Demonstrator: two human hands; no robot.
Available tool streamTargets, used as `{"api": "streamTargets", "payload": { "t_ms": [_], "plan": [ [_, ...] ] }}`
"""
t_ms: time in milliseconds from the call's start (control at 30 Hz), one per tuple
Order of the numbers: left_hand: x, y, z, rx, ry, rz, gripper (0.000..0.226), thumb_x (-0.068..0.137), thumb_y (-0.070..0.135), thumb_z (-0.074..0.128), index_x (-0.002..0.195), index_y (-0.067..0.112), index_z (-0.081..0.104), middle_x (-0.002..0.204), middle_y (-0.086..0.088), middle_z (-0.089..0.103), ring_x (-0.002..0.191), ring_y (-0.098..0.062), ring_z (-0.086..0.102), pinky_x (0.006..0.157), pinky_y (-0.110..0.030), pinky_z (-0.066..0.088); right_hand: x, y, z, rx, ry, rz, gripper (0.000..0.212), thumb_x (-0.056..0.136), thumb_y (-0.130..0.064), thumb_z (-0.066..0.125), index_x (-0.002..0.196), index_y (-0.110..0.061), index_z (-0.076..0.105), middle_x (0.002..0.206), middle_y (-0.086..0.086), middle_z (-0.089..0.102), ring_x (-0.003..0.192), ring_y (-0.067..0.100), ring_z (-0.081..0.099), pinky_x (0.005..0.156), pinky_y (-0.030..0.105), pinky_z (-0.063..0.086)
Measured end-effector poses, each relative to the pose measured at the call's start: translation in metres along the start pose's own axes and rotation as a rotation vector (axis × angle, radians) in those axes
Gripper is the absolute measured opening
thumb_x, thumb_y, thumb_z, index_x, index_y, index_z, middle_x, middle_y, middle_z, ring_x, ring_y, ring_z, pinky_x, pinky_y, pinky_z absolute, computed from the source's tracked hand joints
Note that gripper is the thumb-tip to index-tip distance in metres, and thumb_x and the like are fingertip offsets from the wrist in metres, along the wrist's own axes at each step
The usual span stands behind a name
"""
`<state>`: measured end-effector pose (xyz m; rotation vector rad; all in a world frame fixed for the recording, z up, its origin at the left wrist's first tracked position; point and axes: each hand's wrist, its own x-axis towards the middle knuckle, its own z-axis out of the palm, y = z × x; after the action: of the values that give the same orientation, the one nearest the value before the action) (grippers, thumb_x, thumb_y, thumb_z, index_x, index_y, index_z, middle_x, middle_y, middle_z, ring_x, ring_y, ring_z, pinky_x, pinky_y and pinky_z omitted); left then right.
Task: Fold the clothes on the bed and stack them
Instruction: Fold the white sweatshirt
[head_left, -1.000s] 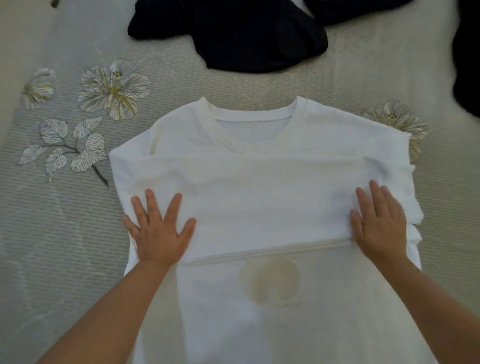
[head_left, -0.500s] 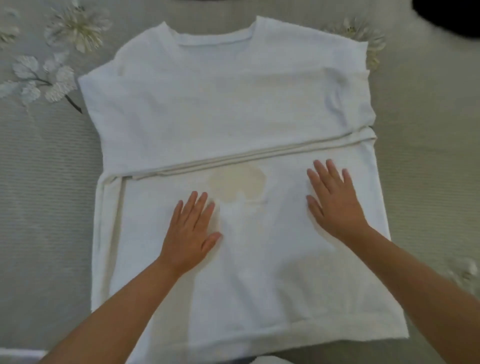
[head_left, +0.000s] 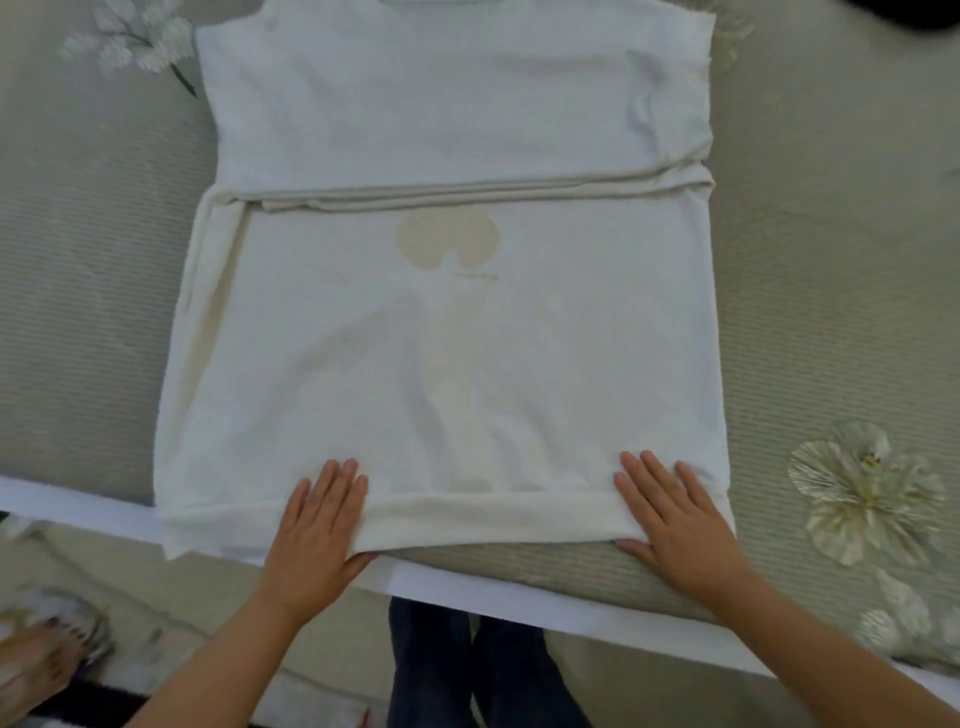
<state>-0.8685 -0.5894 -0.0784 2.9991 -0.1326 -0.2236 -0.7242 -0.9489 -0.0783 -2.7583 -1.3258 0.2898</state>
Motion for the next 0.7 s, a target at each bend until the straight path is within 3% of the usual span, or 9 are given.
{"api": "streamTargets", "payload": {
  "t_ms": [100, 167, 233, 367, 433, 500, 567, 633, 700],
  "plan": [
    [0.006, -0.011, -0.001, 0.031, -0.016, 0.067, 0.071, 0.092, 0.057, 0.006, 0.145, 0.013, -0.009, 0.153, 0.002, -0.017, 0.141, -0.013, -0.011, 0.113, -0.03, 0.0, 0.012, 0.011, 0.0, -0.011, 0.058, 0.024, 0.075, 0.073, -0.005, 0.028, 0.145, -0.005, 0.005, 0.155, 0.008, -0.011, 0.141, 0.013, -0.017, 0.112, 0.032, 0.003],
    [0.007, -0.018, -0.002, 0.056, -0.035, 0.102, 0.072, 0.091, 0.059, 0.005, 0.145, 0.013, -0.01, 0.153, 0.002, -0.018, 0.141, -0.011, -0.012, 0.113, -0.03, 0.002, 0.021, 0.012, -0.002, -0.017, 0.079, 0.05, 0.069, 0.069, -0.001, 0.026, 0.138, -0.001, 0.021, 0.144, 0.022, 0.032, 0.14, 0.012, -0.017, 0.111, 0.032, 0.004],
    [0.005, -0.018, -0.002, 0.04, -0.042, 0.089, 0.072, 0.091, 0.059, 0.005, 0.145, 0.014, -0.01, 0.153, 0.004, -0.019, 0.141, -0.011, -0.012, 0.112, -0.031, 0.004, 0.025, 0.008, -0.003, -0.02, 0.098, 0.056, 0.06, 0.066, 0.001, 0.024, 0.125, 0.001, 0.033, 0.125, 0.019, 0.053, 0.141, 0.014, -0.015, 0.109, 0.032, 0.006],
    [0.003, -0.009, 0.005, -0.04, 0.005, -0.006, 0.067, 0.092, 0.055, 0.006, 0.145, 0.017, -0.01, 0.153, 0.007, -0.018, 0.14, -0.008, -0.012, 0.112, -0.031, 0.002, 0.025, 0.004, -0.008, -0.086, 0.106, 0.058, 0.064, 0.054, 0.009, 0.033, 0.115, 0.005, 0.053, 0.112, 0.024, 0.062, 0.12, 0.039, 0.044, 0.113, 0.027, -0.004],
    [0.007, -0.006, 0.007, -0.049, 0.067, -0.052, 0.066, 0.094, 0.044, 0.025, 0.146, 0.015, -0.003, 0.155, 0.003, -0.006, 0.14, -0.006, -0.012, 0.113, -0.029, -0.002, 0.022, 0.006, -0.015, -0.044, 0.089, 0.063, 0.074, 0.042, 0.012, 0.04, 0.114, 0.009, 0.054, 0.112, 0.027, 0.061, 0.112, 0.039, 0.054, 0.113, 0.023, -0.005],
    [0.009, -0.005, 0.009, -0.052, 0.134, -0.126, 0.076, 0.071, 0.014, 0.054, 0.139, 0.006, 0.021, 0.145, -0.017, 0.033, 0.14, -0.005, -0.01, 0.112, -0.027, -0.004, 0.014, 0.006, -0.027, 0.044, 0.061, 0.039, 0.087, 0.05, 0.012, 0.027, 0.136, 0.003, 0.03, 0.128, 0.021, 0.047, 0.138, 0.016, 0.024, 0.112, 0.024, -0.001],
    [0.01, -0.004, 0.009, -0.055, 0.202, -0.219, 0.08, 0.048, -0.006, 0.059, 0.125, -0.003, 0.038, 0.121, -0.029, 0.055, 0.141, -0.016, 0.012, 0.112, -0.028, -0.004, 0.002, 0.004, -0.037, 0.075, 0.075, 0.009, 0.096, 0.055, 0.007, 0.018, 0.146, -0.011, -0.004, 0.14, 0.014, 0.03, 0.14, 0.006, -0.01, 0.111, 0.026, 0.002],
    [0.012, -0.005, 0.006, -0.064, 0.223, -0.323, 0.079, 0.04, -0.025, 0.065, 0.118, -0.015, 0.049, 0.114, -0.036, 0.056, 0.122, -0.044, 0.043, 0.112, -0.044, 0.009, -0.008, 0.002, -0.043, 0.099, 0.067, 0.023, 0.098, 0.054, 0.009, 0.02, 0.146, -0.011, -0.009, 0.131, 0.02, 0.037, 0.139, 0.005, -0.015, 0.11, 0.027, 0.003],
    [0.01, -0.007, 0.0, -0.084, 0.215, -0.399, 0.075, 0.039, -0.033, 0.066, 0.112, -0.021, 0.052, 0.113, -0.041, 0.053, 0.106, -0.059, 0.048, 0.095, -0.064, 0.027, -0.015, -0.006, -0.047, 0.093, 0.057, 0.048, 0.087, 0.055, 0.01, 0.02, 0.141, 0.001, 0.008, 0.121, 0.031, 0.049, 0.139, 0.004, -0.016, 0.11, 0.026, 0.002]
  ]
}}
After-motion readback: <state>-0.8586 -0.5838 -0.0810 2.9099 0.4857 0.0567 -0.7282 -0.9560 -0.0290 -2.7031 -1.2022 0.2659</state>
